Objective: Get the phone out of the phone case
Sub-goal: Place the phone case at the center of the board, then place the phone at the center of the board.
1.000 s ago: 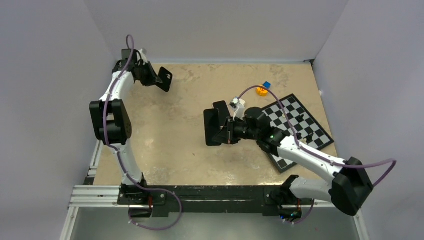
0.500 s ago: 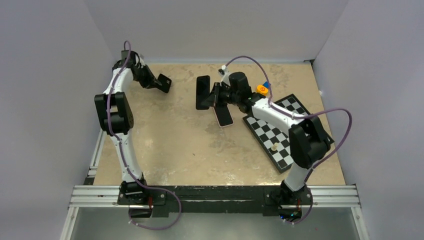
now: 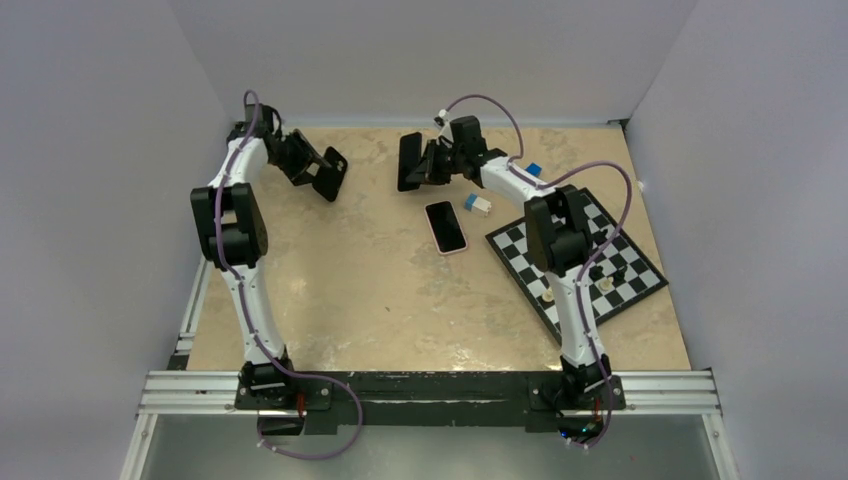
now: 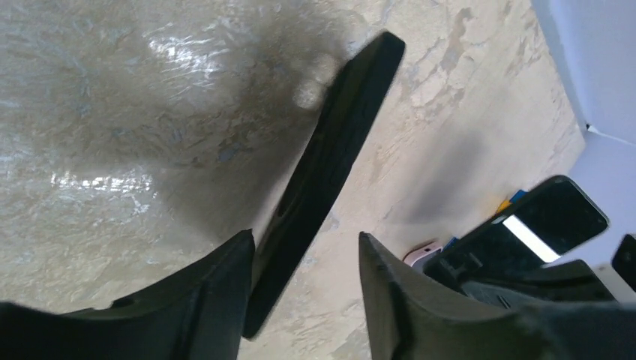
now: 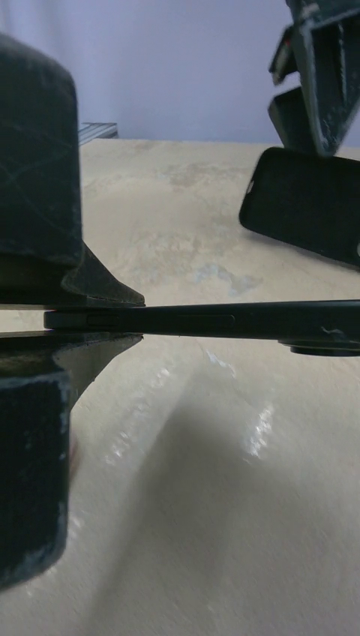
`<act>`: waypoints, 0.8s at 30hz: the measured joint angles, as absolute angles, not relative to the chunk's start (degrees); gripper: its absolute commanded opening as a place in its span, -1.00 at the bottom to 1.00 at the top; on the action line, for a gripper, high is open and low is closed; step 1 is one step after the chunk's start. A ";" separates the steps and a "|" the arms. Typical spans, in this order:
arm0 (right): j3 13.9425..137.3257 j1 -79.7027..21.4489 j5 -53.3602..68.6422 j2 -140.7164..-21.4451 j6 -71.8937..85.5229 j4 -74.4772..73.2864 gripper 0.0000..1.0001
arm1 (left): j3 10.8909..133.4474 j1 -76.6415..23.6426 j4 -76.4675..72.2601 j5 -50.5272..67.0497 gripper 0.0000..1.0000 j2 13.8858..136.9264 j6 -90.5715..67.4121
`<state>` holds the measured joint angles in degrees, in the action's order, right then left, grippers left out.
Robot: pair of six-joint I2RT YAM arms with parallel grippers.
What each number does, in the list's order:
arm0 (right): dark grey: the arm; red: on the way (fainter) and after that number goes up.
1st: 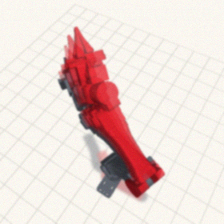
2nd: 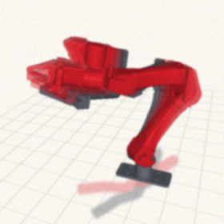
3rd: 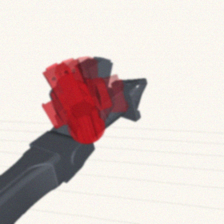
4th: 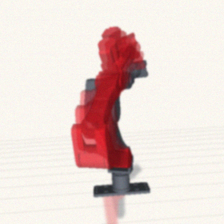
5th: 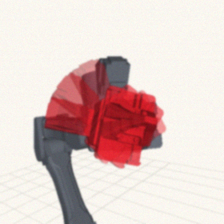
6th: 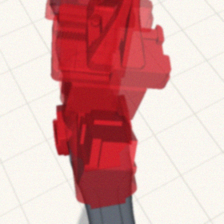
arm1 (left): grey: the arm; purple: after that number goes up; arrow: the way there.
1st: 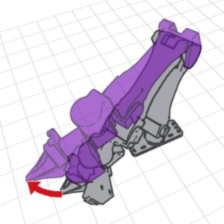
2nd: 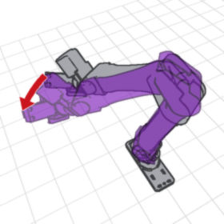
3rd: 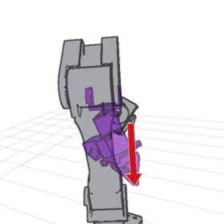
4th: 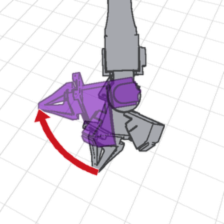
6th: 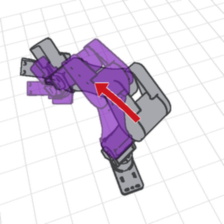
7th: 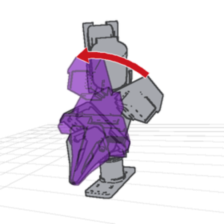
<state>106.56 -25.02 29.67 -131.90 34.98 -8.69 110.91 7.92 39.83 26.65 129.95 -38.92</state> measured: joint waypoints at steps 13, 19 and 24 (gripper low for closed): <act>126.08 -22.41 33.34 -145.91 30.33 -19.25 -1.00 | 102.50 7.90 41.60 14.79 0.83 116.01 -38.30; 130.54 -21.45 34.65 -148.75 28.67 -20.86 -0.96 | 88.79 6.68 36.93 14.09 0.81 100.09 -38.72; 130.80 -20.53 35.90 -150.36 27.53 -22.90 -0.77 | 73.36 -0.75 32.18 16.64 0.80 86.02 -39.94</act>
<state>130.80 -20.53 35.90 -150.36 27.53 -22.90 73.36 -0.75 32.18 16.64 86.02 -39.94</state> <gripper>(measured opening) 0.087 0.905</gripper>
